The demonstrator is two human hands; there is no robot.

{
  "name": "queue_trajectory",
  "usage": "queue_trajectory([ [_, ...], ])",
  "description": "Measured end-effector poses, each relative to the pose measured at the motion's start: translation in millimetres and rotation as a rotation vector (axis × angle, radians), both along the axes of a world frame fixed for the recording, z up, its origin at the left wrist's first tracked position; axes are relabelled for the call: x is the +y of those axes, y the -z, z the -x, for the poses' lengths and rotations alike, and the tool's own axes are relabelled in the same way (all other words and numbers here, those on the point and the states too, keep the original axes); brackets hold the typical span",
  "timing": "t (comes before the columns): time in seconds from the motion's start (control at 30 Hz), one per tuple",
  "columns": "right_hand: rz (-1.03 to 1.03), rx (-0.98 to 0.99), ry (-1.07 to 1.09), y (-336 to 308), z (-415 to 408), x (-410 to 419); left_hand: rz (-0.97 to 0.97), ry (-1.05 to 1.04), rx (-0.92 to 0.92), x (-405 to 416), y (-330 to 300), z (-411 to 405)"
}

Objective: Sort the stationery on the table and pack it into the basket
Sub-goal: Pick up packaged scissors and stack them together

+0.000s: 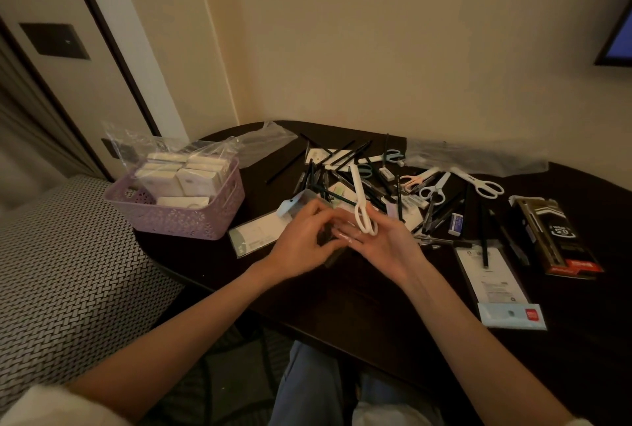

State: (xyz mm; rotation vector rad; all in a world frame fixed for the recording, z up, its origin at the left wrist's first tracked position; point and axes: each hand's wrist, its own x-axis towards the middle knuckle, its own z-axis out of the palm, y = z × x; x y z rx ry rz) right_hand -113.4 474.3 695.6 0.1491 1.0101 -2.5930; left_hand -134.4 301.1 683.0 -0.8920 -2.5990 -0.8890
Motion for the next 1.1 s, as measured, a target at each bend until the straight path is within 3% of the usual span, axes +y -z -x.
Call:
queue_trajectory([
  [0.17, -0.048, -0.004, 0.028, 4.8, -2.5, 2.5, -0.008, -0.12, 0.009, -1.1, 11.6, 0.8],
  [0.4, -0.257, -0.028, 0.022, 8.5, -6.8, 8.2, 0.113, -0.103, 0.025, -8.2, 28.0, 9.6],
  [0.47, -0.406, -0.024, 0.022, 9.8, -7.3, 7.9, 0.128, -0.111, 0.024, -9.1, 31.1, 10.6],
  [0.6, -0.929, 0.14, 0.092, 7.9, -18.3, 6.9, 0.1, -0.136, 0.032, -7.6, 31.5, 13.2],
  [0.77, -1.011, 0.259, 0.078, 8.6, -29.2, 13.2, 0.047, -0.171, -0.077, -3.8, 31.5, 15.9],
  [1.1, -1.264, 0.211, -0.072, 17.6, -31.7, 6.1, -0.024, -0.243, -0.212, -6.1, 36.3, 16.7],
])
